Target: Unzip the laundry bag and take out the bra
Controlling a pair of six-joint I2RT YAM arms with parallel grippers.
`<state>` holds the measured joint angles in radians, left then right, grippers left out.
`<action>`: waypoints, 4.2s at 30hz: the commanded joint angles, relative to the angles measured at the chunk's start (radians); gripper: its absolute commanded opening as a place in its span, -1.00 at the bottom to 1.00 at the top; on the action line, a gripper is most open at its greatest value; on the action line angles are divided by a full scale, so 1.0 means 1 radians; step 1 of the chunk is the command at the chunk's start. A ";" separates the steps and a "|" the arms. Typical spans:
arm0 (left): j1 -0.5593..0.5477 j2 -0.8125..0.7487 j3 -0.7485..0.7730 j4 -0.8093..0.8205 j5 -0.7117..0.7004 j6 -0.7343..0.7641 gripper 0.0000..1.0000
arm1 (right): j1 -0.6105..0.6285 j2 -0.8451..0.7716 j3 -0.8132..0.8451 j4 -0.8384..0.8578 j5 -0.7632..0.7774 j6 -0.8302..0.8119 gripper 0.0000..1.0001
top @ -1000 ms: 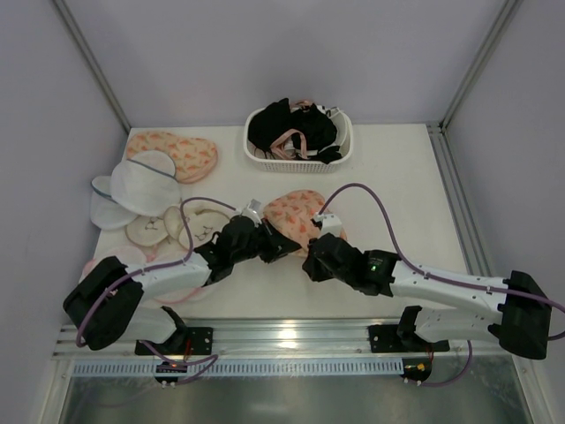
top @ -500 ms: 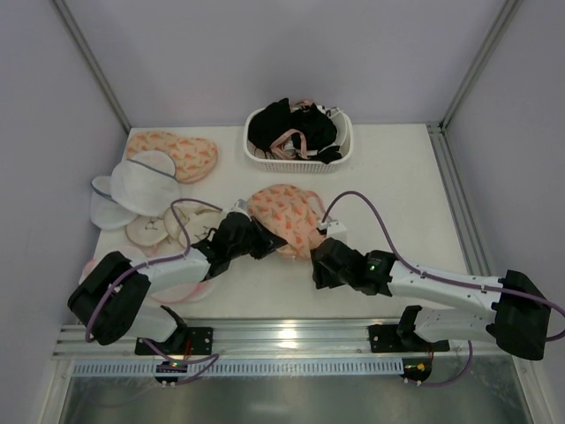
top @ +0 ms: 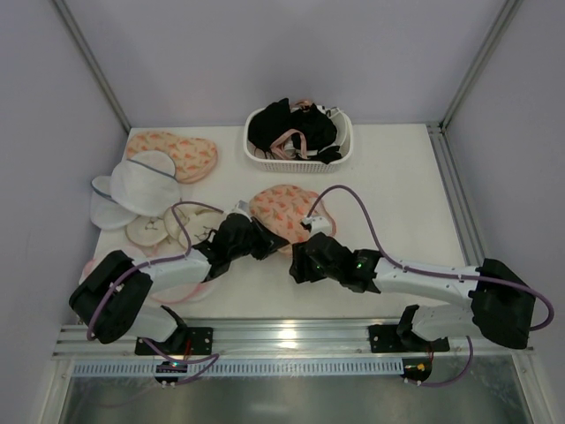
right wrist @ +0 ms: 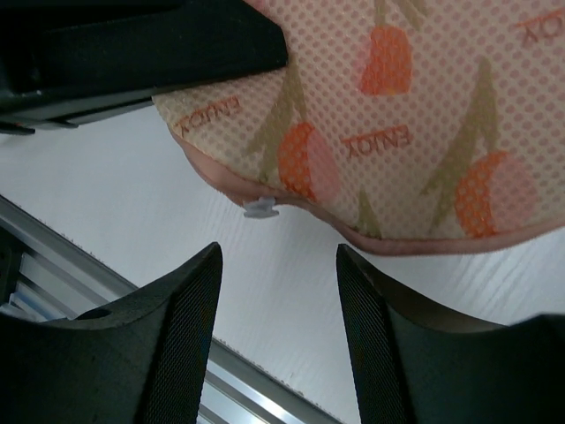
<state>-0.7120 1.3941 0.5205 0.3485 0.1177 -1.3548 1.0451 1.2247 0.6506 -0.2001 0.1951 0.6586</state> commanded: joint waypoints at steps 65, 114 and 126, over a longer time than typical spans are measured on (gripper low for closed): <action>0.068 0.218 0.312 -0.186 0.494 0.540 0.01 | -0.214 0.022 0.086 -0.470 0.455 0.021 -0.93; -0.215 -0.481 -0.221 -0.224 -0.354 -0.283 0.99 | -0.171 -0.050 -0.077 0.286 -0.445 -0.060 -0.93; -0.215 -0.347 -0.139 -0.100 -0.449 -0.264 0.84 | -0.120 -0.067 -0.104 0.284 -0.448 -0.083 -0.93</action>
<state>-0.9230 1.0039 0.3317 0.1532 -0.3023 -1.6238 0.9131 1.1839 0.5503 0.0299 -0.2462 0.5919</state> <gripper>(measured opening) 0.948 0.038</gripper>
